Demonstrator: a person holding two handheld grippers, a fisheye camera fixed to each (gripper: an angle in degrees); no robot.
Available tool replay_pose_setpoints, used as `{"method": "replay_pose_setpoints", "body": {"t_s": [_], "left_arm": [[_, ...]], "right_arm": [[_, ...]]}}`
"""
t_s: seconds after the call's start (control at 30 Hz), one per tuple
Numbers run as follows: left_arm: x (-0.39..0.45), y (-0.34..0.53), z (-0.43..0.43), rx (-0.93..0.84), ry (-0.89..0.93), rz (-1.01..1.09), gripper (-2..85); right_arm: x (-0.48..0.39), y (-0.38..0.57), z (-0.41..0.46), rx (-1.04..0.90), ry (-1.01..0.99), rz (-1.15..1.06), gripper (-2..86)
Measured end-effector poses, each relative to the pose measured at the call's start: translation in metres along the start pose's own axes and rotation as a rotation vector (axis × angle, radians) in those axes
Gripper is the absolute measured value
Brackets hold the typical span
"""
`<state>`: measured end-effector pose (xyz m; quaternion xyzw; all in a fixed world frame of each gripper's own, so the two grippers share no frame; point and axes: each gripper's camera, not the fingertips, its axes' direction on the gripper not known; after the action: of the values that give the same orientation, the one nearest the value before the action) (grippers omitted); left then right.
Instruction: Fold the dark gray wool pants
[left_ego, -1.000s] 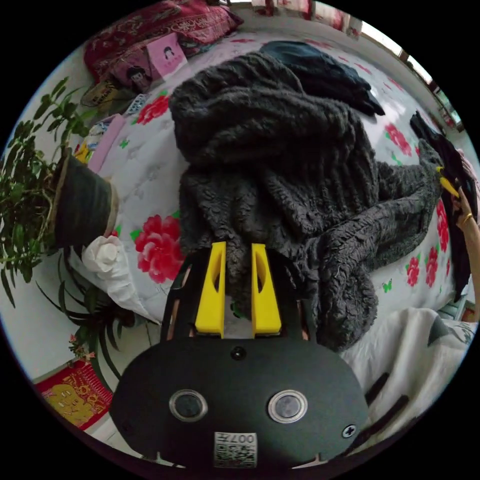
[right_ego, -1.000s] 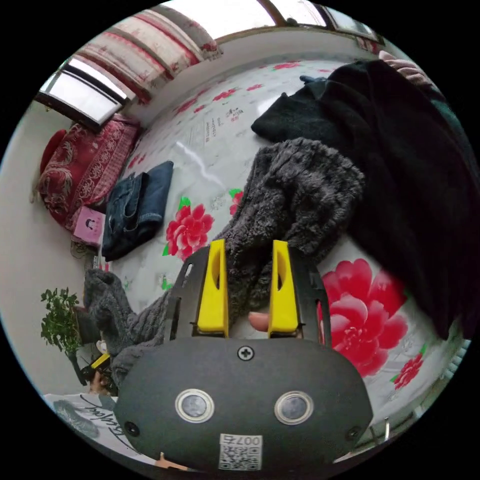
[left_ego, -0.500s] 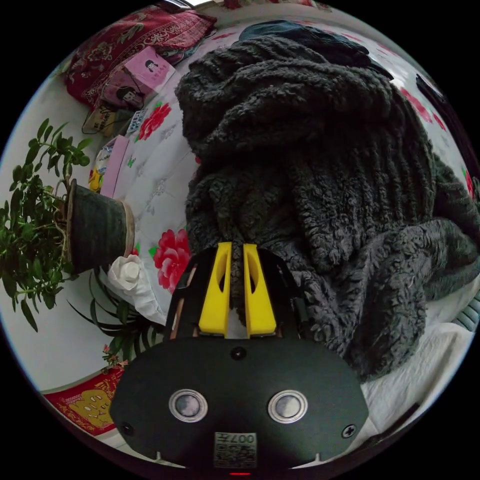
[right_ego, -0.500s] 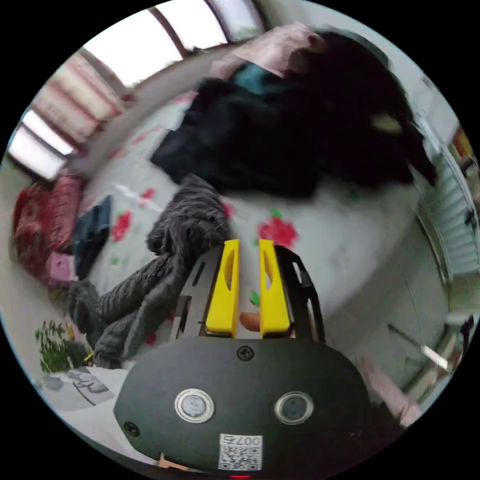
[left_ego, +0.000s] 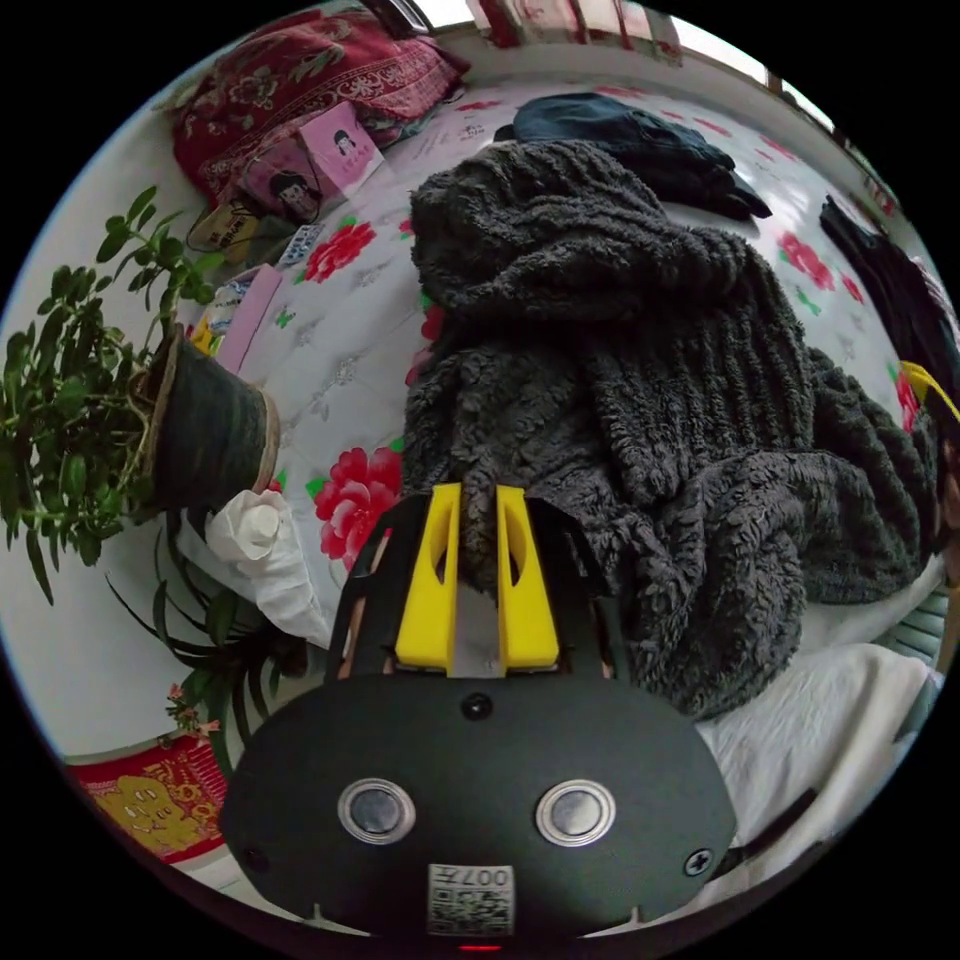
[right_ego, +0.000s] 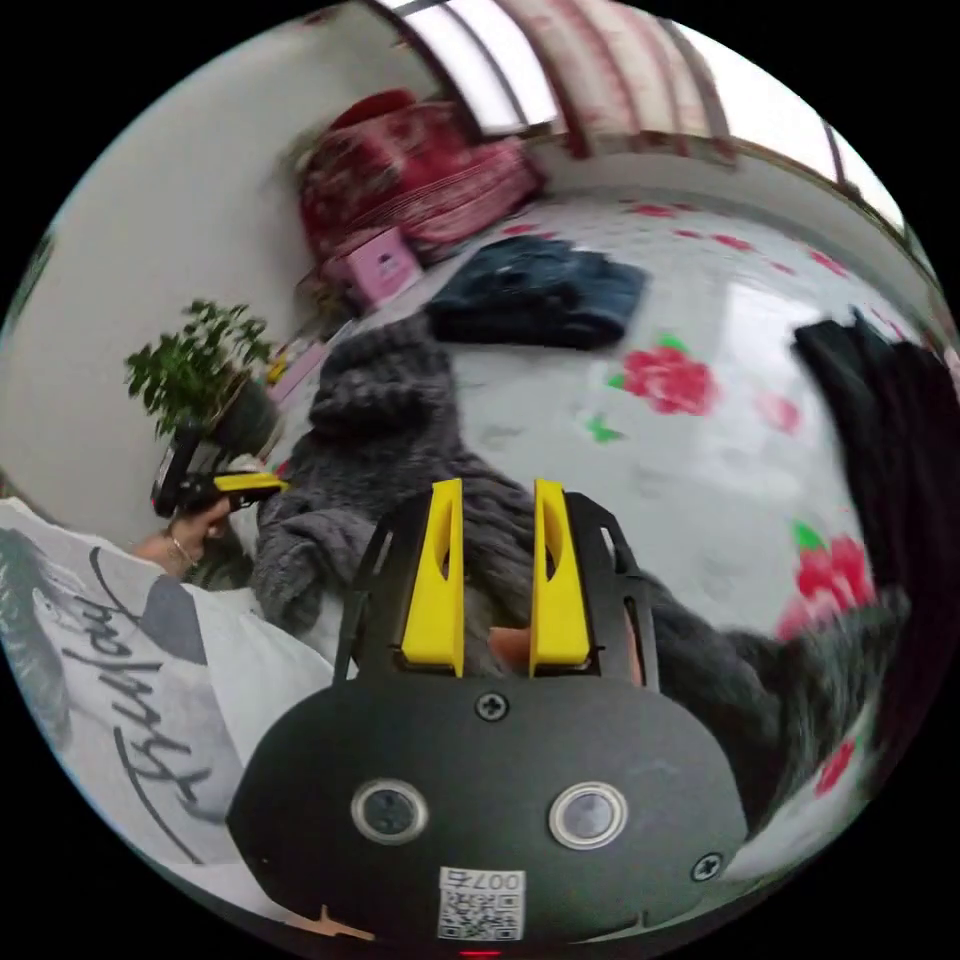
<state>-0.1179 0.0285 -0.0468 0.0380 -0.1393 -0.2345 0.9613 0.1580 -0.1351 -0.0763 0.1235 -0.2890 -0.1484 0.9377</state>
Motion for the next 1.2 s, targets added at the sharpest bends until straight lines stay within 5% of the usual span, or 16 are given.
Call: {"method": "replay_pose_setpoints", "body": {"t_s": [0.27,0.43,0.6,0.8,1.07,1.2], "left_arm": [[-0.047,0.043,-0.004,0.057,0.155,-0.143,8.6],[-0.039,0.043,0.011,0.011,0.156,-0.121,9.8],[-0.015,0.026,0.034,-0.039,0.045,0.008,8.1],[-0.001,-0.007,0.033,-0.026,-0.163,0.145,2.9],[-0.081,0.012,-0.122,0.361,-0.172,-0.017,-0.7],[-0.089,0.003,-0.119,0.347,-0.113,-0.031,-0.9]], "right_arm": [[-0.13,-0.039,0.154,-0.46,0.027,-0.433,7.1],[-0.121,-0.045,0.138,-0.455,0.012,-0.355,3.2],[-0.041,-0.051,-0.048,0.137,-0.177,-0.035,0.6],[0.023,0.015,-0.289,0.665,-0.007,0.093,0.1],[0.045,0.099,-0.446,0.869,0.409,0.265,-0.2],[0.086,0.096,-0.45,0.824,0.43,0.339,-0.2]]}}
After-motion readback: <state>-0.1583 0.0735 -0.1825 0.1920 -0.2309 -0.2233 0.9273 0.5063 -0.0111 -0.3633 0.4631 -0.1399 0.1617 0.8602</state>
